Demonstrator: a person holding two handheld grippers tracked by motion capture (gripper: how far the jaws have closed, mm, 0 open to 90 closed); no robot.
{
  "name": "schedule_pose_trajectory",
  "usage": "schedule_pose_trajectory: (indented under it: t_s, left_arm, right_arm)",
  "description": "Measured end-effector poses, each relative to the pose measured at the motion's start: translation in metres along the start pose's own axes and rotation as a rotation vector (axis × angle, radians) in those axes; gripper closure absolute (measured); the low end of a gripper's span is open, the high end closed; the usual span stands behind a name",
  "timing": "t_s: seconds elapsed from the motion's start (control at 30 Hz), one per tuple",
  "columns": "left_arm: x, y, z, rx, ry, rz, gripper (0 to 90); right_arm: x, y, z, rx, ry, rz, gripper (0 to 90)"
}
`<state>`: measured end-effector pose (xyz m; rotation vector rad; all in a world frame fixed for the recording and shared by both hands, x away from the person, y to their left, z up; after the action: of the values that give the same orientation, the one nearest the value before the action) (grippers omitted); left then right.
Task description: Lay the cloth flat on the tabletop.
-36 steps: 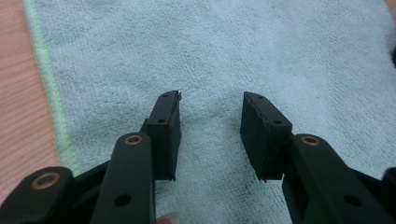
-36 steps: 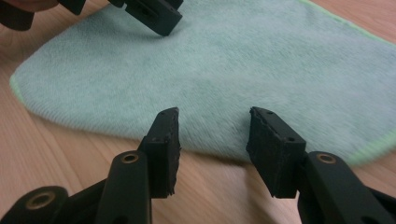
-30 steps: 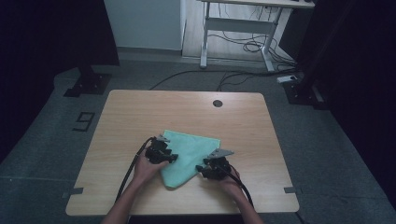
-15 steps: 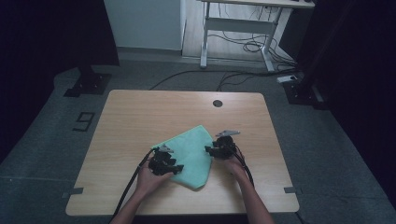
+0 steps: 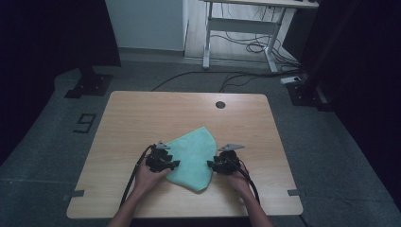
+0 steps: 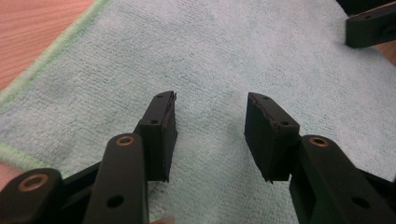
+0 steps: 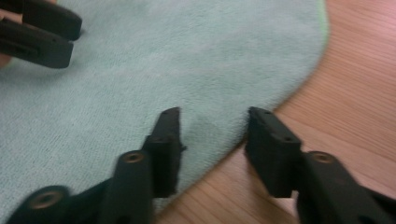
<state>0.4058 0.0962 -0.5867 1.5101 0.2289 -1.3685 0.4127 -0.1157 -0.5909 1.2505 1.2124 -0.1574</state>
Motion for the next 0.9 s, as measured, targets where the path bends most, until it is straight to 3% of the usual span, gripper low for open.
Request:
schedule_pose_trajectory:
  t_s: [0.1,0.13,0.23,0.27,0.33,0.53,0.57,0.6,0.63,0.67,0.7,0.73,0.77,0.8,0.83,0.9]
  left_arm:
    - [-0.001,-0.002,0.002,0.004,-0.018,-0.007,52.1]
    - [-0.002,-0.004,0.005,0.001,-0.046,-0.006,51.8]
    - [-0.001,-0.005,0.010,0.010,-0.073,-0.007,51.4]
    - [0.001,-0.004,0.016,0.015,-0.106,-0.006,51.3]
    - [0.002,-0.003,0.019,0.019,-0.119,-0.001,51.3]
    - [0.001,-0.004,0.017,0.020,-0.093,-0.007,51.2]
    - [0.001,-0.004,0.017,0.018,-0.095,-0.005,51.4]
    - [0.001,-0.004,0.017,0.018,-0.096,-0.004,52.0]
    - [0.001,-0.004,0.016,0.017,-0.096,-0.005,52.0]
    - [0.001,-0.004,0.016,0.015,-0.099,-0.007,52.0]
    - [0.001,-0.004,0.016,0.013,-0.102,-0.006,52.0]
    - [0.000,-0.005,0.015,0.009,-0.104,-0.004,52.0]
    - [0.000,-0.005,0.015,0.009,-0.104,-0.004,52.0]
    - [0.000,-0.005,0.014,0.005,-0.104,-0.004,52.2]
    - [-0.001,-0.006,0.012,0.003,-0.105,-0.006,52.2]
    - [-0.002,-0.007,0.010,-0.005,-0.110,-0.002,52.4]
  right_arm:
    - [0.004,0.003,0.000,0.020,-0.008,0.009,79.1]
    - [0.005,0.005,0.001,0.026,-0.001,0.012,83.4]
    - [0.000,0.007,0.004,0.031,-0.017,0.017,84.2]
    - [-0.009,0.010,0.011,0.046,-0.030,0.029,84.2]
    - [-0.019,0.013,0.018,0.064,-0.043,0.045,84.1]
    - [-0.028,0.019,0.019,0.063,-0.054,0.056,83.9]
    - [-0.027,0.023,0.013,0.055,-0.045,0.062,83.8]
    - [-0.025,0.030,-0.001,0.041,-0.012,0.076,83.4]
    - [-0.025,0.030,-0.001,0.041,-0.012,0.076,83.4]
    - [-0.023,0.036,-0.012,0.022,0.008,0.086,82.9]
    - [-0.020,0.042,-0.025,-0.002,0.029,0.091,81.2]
    - [-0.014,0.051,-0.054,-0.057,0.089,0.095,77.6]
    - [-0.014,0.051,-0.054,-0.057,0.089,0.095,77.6]
    - [-0.005,0.054,-0.078,-0.107,0.150,0.071,72.8]
    - [-0.005,0.054,-0.078,-0.107,0.150,0.071,72.8]
    - [0.000,0.053,-0.089,-0.116,0.223,0.058,65.4]
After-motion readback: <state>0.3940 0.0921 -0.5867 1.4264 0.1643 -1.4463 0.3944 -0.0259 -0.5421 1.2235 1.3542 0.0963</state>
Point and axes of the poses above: each handheld gripper's, and its own axes: x roughly forward along the jaws, y roughly out of its top, z roughly to its right, the point moved 7 cm from there along x, roughly forward along the jaws, and after that the axes turned 7 degrees about -z, right-handed, at the moved point
